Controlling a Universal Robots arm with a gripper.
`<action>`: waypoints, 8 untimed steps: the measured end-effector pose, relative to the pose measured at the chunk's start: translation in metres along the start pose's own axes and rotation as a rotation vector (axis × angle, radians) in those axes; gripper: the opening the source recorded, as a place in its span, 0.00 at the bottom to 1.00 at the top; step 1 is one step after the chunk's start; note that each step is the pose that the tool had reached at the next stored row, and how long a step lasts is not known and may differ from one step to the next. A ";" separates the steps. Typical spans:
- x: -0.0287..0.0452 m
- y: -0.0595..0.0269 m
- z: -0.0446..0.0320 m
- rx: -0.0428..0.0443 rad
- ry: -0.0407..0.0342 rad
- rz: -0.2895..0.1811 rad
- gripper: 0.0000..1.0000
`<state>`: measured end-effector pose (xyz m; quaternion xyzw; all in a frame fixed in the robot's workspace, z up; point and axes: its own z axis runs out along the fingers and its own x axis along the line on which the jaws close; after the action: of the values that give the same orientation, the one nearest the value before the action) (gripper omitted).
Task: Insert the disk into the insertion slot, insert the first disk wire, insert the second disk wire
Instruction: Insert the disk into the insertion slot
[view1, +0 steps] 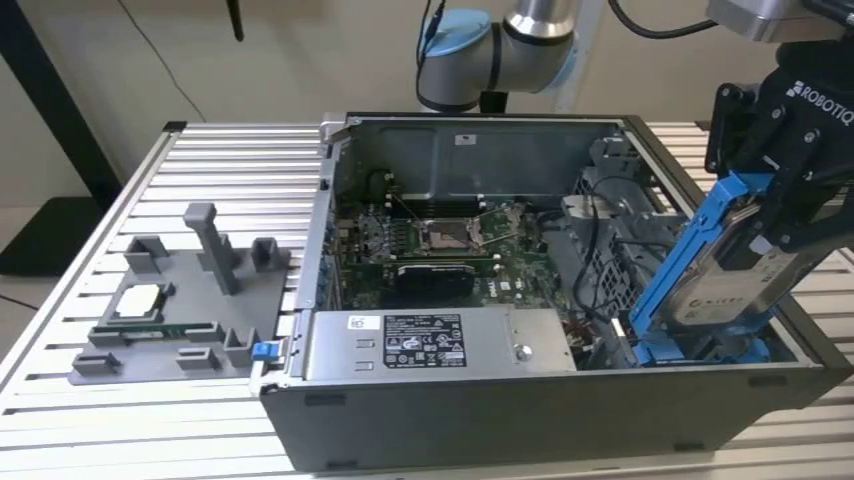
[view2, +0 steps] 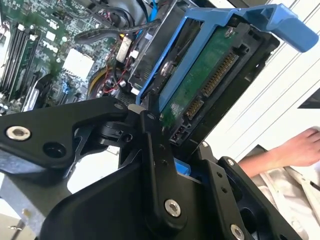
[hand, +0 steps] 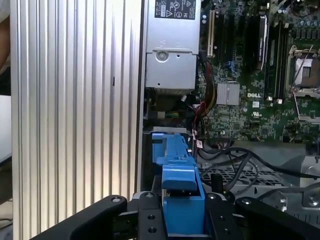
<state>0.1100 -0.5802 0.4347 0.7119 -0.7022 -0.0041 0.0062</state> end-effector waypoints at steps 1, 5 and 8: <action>-0.0002 0.0000 0.0008 0.0000 -0.0001 0.000 0.00; -0.0017 -0.0001 0.0031 0.0001 0.0000 0.000 0.00; -0.0035 -0.0001 0.0045 0.0001 0.0001 0.000 0.00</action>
<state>0.1100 -0.5767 0.4301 0.7119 -0.7022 -0.0040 0.0062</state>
